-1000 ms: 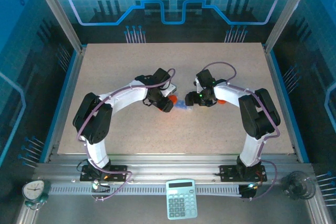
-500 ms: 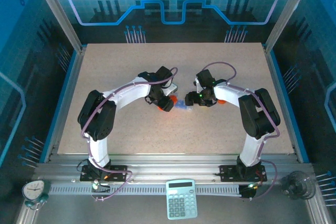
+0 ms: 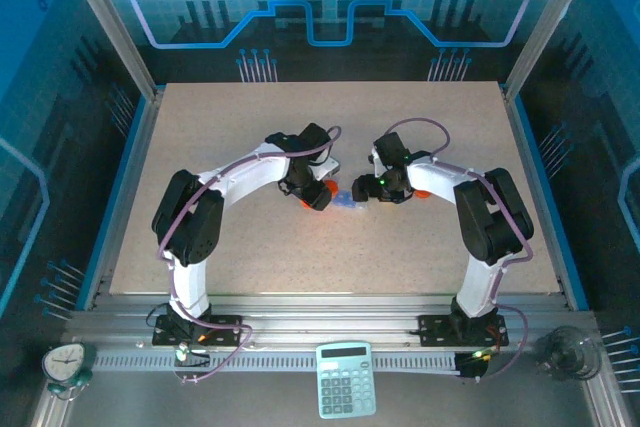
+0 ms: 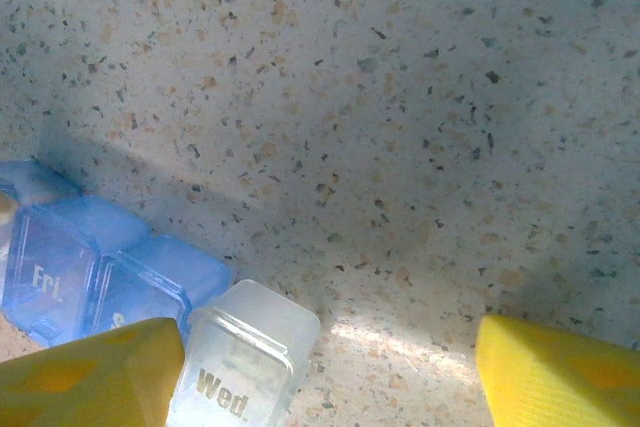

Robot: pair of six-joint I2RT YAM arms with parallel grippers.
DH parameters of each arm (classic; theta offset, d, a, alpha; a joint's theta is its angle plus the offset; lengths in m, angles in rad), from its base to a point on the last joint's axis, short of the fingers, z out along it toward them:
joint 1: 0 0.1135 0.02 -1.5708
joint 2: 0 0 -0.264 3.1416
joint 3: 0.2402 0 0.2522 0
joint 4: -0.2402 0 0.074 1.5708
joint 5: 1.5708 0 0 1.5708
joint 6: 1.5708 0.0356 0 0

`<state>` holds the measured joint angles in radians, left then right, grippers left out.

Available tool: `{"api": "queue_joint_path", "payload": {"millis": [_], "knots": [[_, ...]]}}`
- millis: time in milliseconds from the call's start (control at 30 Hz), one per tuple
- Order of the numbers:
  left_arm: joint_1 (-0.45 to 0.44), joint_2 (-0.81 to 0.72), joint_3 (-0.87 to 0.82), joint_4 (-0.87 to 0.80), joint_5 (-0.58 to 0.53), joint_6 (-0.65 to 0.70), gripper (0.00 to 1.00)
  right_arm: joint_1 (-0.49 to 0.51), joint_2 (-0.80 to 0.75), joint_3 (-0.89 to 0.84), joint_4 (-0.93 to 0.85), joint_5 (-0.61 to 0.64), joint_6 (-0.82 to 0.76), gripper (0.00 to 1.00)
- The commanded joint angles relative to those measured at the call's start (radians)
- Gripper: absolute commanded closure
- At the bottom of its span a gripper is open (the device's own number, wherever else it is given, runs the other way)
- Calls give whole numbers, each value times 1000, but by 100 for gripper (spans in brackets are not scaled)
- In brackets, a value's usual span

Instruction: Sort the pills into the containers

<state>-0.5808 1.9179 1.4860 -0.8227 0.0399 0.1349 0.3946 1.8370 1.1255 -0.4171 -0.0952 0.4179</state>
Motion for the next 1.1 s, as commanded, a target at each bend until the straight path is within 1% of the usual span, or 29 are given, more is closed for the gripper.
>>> {"api": "queue_joint_path", "payload": {"millis": [0,733,933,1067], "knots": [[-7,20,33,-36,-10,22,100,15,36,-24,-25,5,-2,22],[-5,-76,-166,173,18,-24,100,12,50,-26,-22,3,6,22],[0,-136,-252,265,26,-42,100,10,51,-27,-23,0,8,22],[3,-194,-329,354,38,-59,100,10,49,-25,-24,-1,9,22]]}}
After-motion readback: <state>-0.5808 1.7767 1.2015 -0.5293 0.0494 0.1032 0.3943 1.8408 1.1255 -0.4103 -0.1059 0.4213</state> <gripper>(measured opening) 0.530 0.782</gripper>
